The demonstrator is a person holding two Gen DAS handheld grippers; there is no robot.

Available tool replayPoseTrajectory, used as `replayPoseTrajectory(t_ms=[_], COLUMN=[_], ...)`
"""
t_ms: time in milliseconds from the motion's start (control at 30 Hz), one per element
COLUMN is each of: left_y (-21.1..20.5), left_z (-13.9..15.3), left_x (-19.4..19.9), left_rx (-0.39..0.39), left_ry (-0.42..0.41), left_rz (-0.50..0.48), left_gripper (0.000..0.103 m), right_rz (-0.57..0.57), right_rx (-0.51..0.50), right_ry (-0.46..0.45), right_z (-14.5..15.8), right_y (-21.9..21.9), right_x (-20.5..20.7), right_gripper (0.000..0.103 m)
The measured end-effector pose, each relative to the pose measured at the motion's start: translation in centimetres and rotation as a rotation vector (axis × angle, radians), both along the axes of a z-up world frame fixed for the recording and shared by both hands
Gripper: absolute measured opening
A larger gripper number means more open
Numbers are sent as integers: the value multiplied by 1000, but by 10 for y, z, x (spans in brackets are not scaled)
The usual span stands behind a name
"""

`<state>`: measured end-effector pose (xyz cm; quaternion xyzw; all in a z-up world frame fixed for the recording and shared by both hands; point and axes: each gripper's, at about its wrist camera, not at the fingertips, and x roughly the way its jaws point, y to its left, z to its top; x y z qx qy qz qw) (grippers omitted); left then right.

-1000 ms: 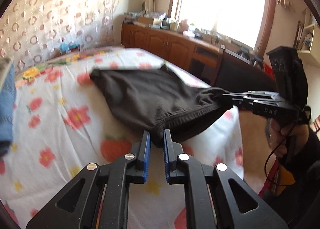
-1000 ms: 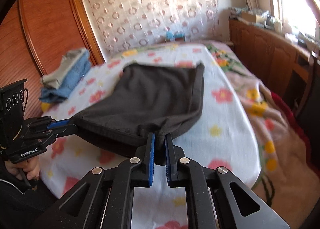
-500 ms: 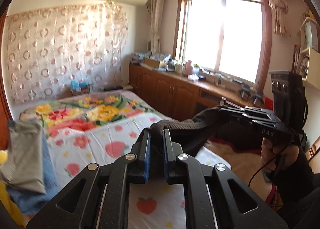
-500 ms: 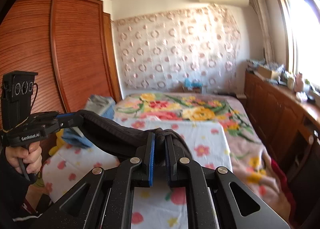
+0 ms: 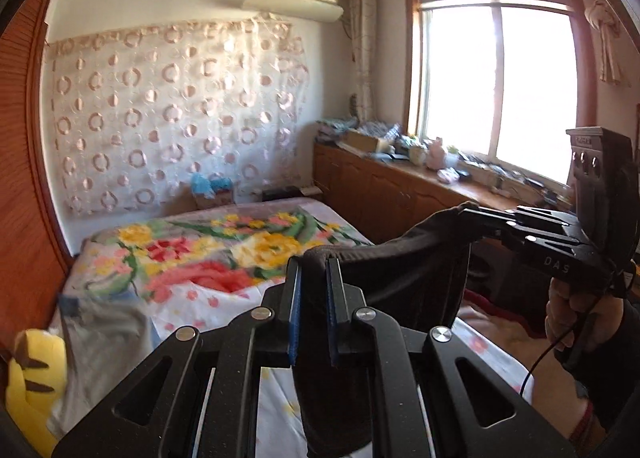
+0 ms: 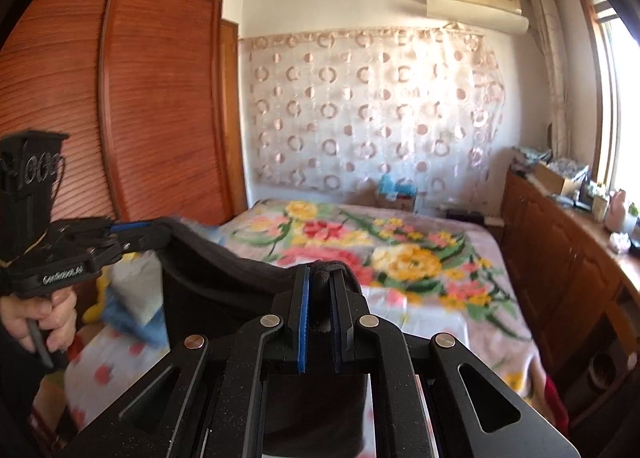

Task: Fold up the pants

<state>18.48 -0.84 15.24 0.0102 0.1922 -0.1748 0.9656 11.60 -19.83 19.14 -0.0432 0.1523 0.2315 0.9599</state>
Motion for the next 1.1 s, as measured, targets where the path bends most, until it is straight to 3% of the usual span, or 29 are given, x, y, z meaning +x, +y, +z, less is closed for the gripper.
replayPoseTrajectory(t_ms=[133, 233, 400, 567, 767, 933, 1100], left_y=[2, 6, 9, 9, 3, -1, 0], left_z=[17, -6, -105, -168, -185, -186, -196], left_x=[3, -1, -38, -70, -90, -95, -96], left_rx=[10, 36, 115, 122, 80, 79, 68], left_ry=[-43, 4, 175, 296, 332, 327, 359], left_rz=[-12, 0, -6, -1, 14, 22, 30], left_gripper=[12, 12, 12, 12, 12, 12, 12], right_rz=[-32, -25, 44, 118, 140, 130, 125], right_rx=[42, 9, -55, -133, -154, -155, -123], right_ry=[-79, -52, 151, 300, 360, 384, 419], right_z=[29, 25, -43, -111, -129, -128, -145], right_y=[12, 22, 35, 52, 52, 47, 43], right_x=[27, 29, 26, -3, -14, 9, 10], right_gripper=[9, 9, 9, 9, 9, 9, 9])
